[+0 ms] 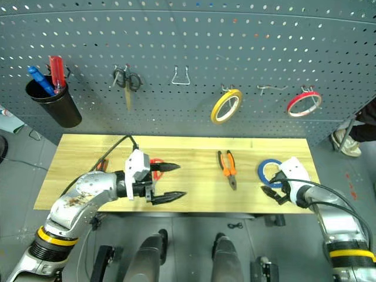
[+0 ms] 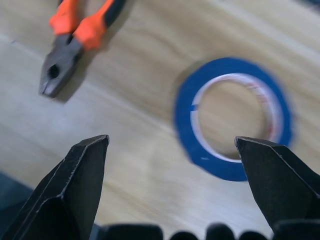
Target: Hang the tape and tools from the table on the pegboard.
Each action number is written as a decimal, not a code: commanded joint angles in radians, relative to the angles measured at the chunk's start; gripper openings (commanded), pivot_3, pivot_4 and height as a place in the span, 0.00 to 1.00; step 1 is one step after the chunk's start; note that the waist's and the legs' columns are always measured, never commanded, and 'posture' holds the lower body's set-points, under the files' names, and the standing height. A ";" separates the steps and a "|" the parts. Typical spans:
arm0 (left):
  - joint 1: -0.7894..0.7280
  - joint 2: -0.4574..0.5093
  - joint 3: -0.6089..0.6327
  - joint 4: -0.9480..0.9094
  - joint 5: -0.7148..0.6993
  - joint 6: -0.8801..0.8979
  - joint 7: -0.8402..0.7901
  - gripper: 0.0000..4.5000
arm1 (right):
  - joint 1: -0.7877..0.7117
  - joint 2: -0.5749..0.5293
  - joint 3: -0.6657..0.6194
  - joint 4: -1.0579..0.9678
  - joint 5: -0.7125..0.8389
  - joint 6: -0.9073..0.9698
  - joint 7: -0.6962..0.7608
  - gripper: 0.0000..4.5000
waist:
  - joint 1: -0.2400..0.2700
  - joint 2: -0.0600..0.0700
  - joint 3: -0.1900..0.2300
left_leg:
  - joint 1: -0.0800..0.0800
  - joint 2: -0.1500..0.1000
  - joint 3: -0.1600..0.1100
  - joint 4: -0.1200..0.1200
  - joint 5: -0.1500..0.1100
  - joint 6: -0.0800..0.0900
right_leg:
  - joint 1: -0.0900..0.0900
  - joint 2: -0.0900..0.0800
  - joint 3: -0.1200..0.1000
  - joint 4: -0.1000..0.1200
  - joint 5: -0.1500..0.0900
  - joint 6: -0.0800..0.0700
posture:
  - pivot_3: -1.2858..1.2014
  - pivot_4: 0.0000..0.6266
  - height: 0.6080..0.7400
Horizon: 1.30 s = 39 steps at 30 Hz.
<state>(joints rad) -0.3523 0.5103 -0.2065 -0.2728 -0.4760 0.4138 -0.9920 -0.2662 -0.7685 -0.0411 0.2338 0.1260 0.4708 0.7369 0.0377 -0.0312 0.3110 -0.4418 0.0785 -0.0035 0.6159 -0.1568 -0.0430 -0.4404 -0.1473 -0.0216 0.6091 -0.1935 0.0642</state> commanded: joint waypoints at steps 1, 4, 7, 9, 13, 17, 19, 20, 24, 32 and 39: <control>-0.046 -0.056 -0.016 0.018 -0.039 -0.021 -0.043 0.99 | -0.097 -0.007 0.046 0.162 -0.048 -0.097 0.052 1.00 | -0.002 0.000 0.016 | 0.000 -0.001 0.000 0.000 0.000 0.000 | 0.000 0.000 0.002 0.001 -0.002 0.003 | 0.54 0.62 1.00; -0.048 -0.081 -0.036 0.036 -0.021 -0.035 -0.067 0.99 | -0.209 0.011 0.088 0.360 -0.100 -0.201 0.054 1.00 | -0.011 -0.001 0.026 | 0.000 -0.003 0.000 0.001 0.000 0.000 | 0.000 0.000 0.008 0.002 -0.005 0.009 | 0.54 0.62 1.00; -0.035 -0.086 -0.046 0.017 -0.021 -0.036 -0.073 0.99 | -0.306 0.030 0.110 0.537 -0.135 -0.273 0.054 1.00 | -0.022 -0.001 0.035 | -0.001 -0.005 0.000 0.001 0.001 0.000 | 0.000 0.000 0.010 0.002 -0.005 0.010 | 0.54 0.63 1.00; -0.030 -0.088 -0.047 0.009 -0.020 -0.034 -0.070 0.99 | -0.352 0.040 0.117 0.624 -0.152 -0.310 0.057 1.00 | -0.026 -0.001 0.041 | -0.001 -0.005 0.000 0.001 0.001 0.000 | 0.000 0.000 0.011 0.002 -0.005 0.010 | 0.54 0.63 1.00; -0.011 -0.090 -0.022 -0.016 -0.037 -0.024 -0.045 0.99 | -0.457 0.067 0.126 0.800 -0.181 -0.360 0.068 1.00 | -0.031 -0.002 0.051 | -0.001 -0.005 0.000 0.001 0.001 0.000 | 0.000 0.000 0.011 0.003 -0.004 0.008 | 0.55 0.65 1.00; -0.019 -0.103 0.000 -0.021 -0.060 -0.006 -0.021 0.99 | -0.518 0.085 0.133 0.920 -0.204 -0.402 0.076 1.00 | -0.031 -0.001 0.059 | 0.000 -0.005 -0.001 0.001 0.001 -0.001 | 0.000 0.000 0.011 0.004 -0.004 0.008 | 0.55 0.67 1.00; -0.026 -0.111 0.007 -0.020 -0.068 0.002 -0.011 1.00 | -0.534 0.093 0.140 0.958 -0.218 -0.427 0.077 0.94 | -0.031 -0.002 0.061 | 0.000 -0.005 -0.001 0.001 0.001 -0.001 | 0.001 0.000 0.011 0.004 -0.004 0.008 | 0.55 0.68 1.00; -0.030 -0.114 0.007 -0.020 -0.067 0.006 -0.008 1.00 | -0.540 0.096 0.141 0.973 -0.221 -0.434 0.084 0.88 | -0.030 -0.002 0.061 | 0.000 -0.005 -0.001 0.001 0.001 -0.001 | 0.001 0.000 0.011 0.004 -0.004 0.008 | 0.55 0.68 1.00; -0.032 -0.121 0.017 -0.022 -0.073 0.019 0.002 1.00 | -0.554 0.106 0.138 0.996 -0.226 -0.445 0.113 0.60 | -0.030 -0.004 0.064 | 0.000 -0.006 -0.001 0.001 0.001 -0.001 | 0.001 0.000 0.011 0.004 -0.004 0.008 | 0.56 0.67 1.00; -0.053 -0.148 0.030 -0.023 -0.092 0.037 0.035 1.00 | -0.516 0.101 0.124 0.967 -0.225 -0.485 0.116 0.10 | -0.027 -0.006 0.065 | 0.000 -0.006 -0.001 0.001 0.002 -0.002 | 0.001 0.000 0.011 0.004 -0.004 0.008 | 0.55 0.65 1.00; -0.085 -0.156 0.056 -0.055 -0.181 0.141 0.051 1.00 | -0.231 0.017 0.055 0.428 -0.216 -0.525 -0.008 0.10 | -0.022 -0.005 0.065 | -0.001 -0.006 -0.002 0.000 0.003 -0.005 | 0.001 0.000 0.011 0.005 -0.005 0.010 | 0.54 0.57 1.00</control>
<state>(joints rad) -0.4272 0.3580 -0.1625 -0.2812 -0.6152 0.5327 -0.9388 -0.5742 -0.7087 0.0665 0.8663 -0.0994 -0.0642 0.7795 0.0159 -0.0366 0.3759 -0.4425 0.0720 -0.0053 0.6163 -0.1533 -0.0482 -0.4391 -0.1473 -0.0106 0.6140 -0.1982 0.0742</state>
